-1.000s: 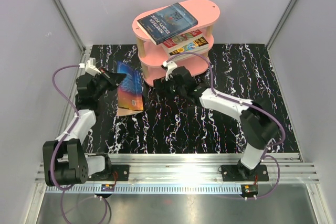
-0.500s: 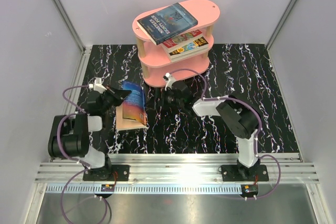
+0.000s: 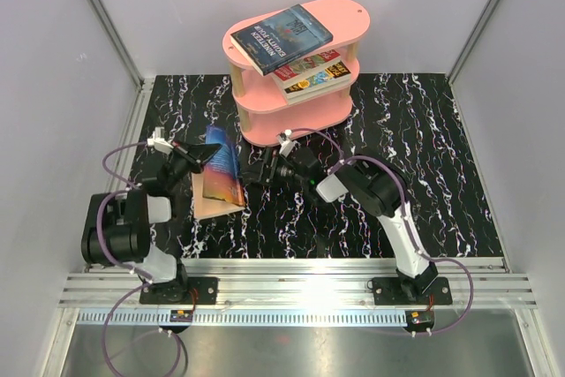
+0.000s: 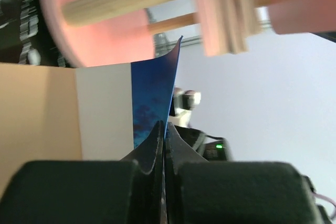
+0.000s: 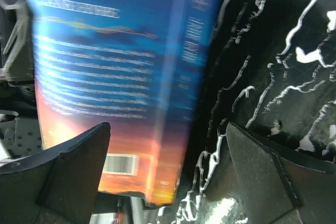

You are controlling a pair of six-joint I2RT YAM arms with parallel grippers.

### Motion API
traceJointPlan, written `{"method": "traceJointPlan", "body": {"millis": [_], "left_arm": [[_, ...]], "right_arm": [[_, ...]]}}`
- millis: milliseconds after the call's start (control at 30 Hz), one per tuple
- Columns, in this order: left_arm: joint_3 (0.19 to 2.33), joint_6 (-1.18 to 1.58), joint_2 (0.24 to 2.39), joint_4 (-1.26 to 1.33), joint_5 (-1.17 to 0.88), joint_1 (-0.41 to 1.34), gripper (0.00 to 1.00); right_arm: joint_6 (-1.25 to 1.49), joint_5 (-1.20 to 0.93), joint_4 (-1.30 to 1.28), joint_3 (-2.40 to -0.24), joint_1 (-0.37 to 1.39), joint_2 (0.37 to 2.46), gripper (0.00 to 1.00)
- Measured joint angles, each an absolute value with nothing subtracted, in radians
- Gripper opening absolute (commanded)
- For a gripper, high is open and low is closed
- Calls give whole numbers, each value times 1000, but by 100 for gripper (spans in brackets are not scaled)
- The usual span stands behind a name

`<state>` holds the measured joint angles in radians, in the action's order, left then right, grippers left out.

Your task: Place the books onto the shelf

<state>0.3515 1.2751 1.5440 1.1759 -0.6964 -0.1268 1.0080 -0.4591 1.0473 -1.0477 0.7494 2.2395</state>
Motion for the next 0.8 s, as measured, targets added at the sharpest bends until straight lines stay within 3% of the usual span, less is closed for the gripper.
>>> {"method": "traceJointPlan", "body": {"millis": [233,433,567,800], "left_arm": [[395,1276,1341,1131,-717,-131,0],[417,1247,1283,1078,-719,-118,0],[417,1305,1393,1197,-719,-110,0],[426,1402,1795,1239,-718,-106,0]], "right_arm": [[1253,-503,1339,-1048,718,2354,100],[1337,-528,1378,-1058,710,2375,100],[1348,-535,1374,-1058,710,2374,100],[1372,-555,1365,-1058,711,2374,100]]}}
